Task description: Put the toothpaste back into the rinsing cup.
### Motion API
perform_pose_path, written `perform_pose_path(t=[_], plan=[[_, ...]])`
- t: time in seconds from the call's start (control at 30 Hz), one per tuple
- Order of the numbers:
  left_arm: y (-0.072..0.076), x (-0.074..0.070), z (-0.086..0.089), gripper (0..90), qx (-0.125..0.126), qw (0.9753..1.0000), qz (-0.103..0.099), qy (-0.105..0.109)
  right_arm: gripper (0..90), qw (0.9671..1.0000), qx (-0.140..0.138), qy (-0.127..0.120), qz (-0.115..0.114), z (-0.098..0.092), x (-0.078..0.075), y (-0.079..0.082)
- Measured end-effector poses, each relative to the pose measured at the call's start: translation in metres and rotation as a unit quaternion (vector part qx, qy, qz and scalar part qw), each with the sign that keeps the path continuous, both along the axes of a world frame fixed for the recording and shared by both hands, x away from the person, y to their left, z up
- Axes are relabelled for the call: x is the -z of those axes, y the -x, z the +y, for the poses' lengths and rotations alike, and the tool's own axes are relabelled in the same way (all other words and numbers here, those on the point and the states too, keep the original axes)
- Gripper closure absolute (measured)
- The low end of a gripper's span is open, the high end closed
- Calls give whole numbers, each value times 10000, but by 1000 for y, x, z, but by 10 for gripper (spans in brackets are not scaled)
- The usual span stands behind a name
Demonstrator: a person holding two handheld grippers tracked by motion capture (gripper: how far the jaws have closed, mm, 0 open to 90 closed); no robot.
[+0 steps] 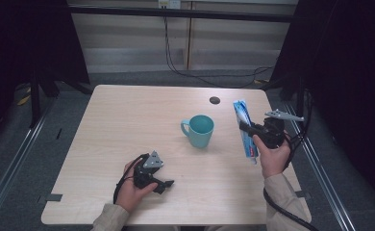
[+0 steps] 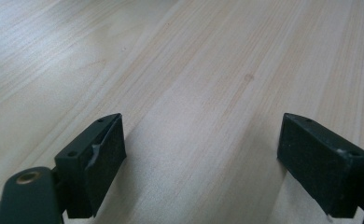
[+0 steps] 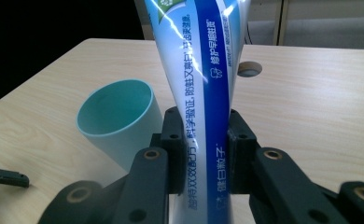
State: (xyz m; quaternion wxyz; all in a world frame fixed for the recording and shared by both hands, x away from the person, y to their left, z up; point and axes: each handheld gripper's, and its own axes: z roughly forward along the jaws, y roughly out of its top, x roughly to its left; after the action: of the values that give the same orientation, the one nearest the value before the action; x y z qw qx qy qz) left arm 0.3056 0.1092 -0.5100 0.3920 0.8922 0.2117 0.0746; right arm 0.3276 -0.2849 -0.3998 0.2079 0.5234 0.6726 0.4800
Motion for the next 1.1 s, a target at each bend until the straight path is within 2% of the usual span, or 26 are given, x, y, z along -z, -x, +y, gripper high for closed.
perform_pose_path(t=[0.1, 0.63, 1.1], plan=[[0, 0, 0, 148, 0, 10000, 0, 2, 739, 9999, -40, -78, -85, 1, -2, -1], [0, 0, 0, 148, -1, 10000, -3, 9, 739, 9985, -156, -152, -507, 11, -17, -5], [0, 0, 0, 148, -5, 10000, -3, 5, 737, 9969, -233, -238, -711, 22, -28, -14]])
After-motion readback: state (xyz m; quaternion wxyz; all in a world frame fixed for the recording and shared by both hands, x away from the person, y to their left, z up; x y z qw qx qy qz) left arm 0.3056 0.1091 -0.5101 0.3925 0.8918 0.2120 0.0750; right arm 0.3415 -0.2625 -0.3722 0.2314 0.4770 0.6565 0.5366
